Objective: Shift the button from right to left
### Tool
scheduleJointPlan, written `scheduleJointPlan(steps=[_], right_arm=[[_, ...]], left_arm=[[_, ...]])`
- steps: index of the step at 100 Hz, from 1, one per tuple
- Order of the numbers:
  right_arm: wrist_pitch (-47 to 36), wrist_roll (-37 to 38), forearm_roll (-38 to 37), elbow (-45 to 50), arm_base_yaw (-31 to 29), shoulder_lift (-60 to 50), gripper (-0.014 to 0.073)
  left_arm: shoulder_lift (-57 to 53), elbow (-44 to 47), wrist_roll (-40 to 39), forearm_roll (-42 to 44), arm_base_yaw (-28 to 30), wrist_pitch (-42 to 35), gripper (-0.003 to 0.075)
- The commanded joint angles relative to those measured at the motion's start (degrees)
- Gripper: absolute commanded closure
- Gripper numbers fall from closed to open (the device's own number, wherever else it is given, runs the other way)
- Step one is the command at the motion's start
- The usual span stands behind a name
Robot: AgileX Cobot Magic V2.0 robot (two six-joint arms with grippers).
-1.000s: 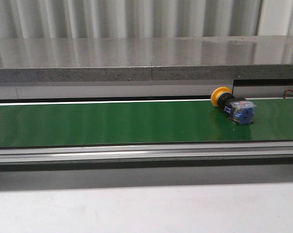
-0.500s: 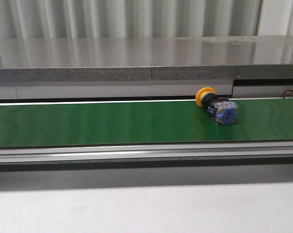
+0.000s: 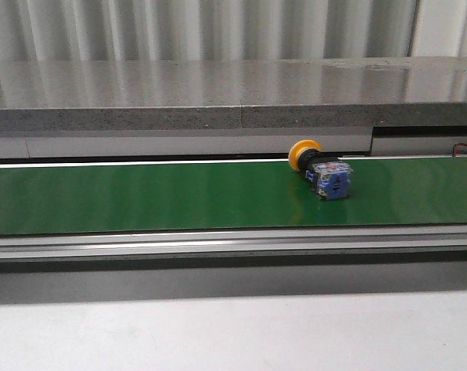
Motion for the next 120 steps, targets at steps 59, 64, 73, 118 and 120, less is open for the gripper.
scheduleJointPlan(steps=[59, 64, 73, 118, 120], right_arm=[[-4.73, -0.51, -0.7, -1.55, 0.02, 0.36, 0.066], [-4.73, -0.51, -0.7, -1.55, 0.02, 0.36, 0.066], [-4.73, -0.51, -0.7, -1.55, 0.02, 0.36, 0.066], [-4.73, -0.51, -0.7, -1.55, 0.02, 0.36, 0.066], [-4.73, -0.51, -0.7, -1.55, 0.02, 0.36, 0.066]], left_arm=[[15.32, -9.64, -0.07, -2.79, -0.45, -4.31, 0.0186], [16.59, -10.96, -0.07, -3.89, -0.45, -1.95, 0.0186], [19.76, -14.1, -0.07, -7.06, -0.45, 2.74, 0.0186], [36.29, -27.19, 9.81, -32.36, -0.45, 12.31, 0.0184], [37.01, -27.69, 10.12, -32.67, -0.57, 12.42, 0.0183]])
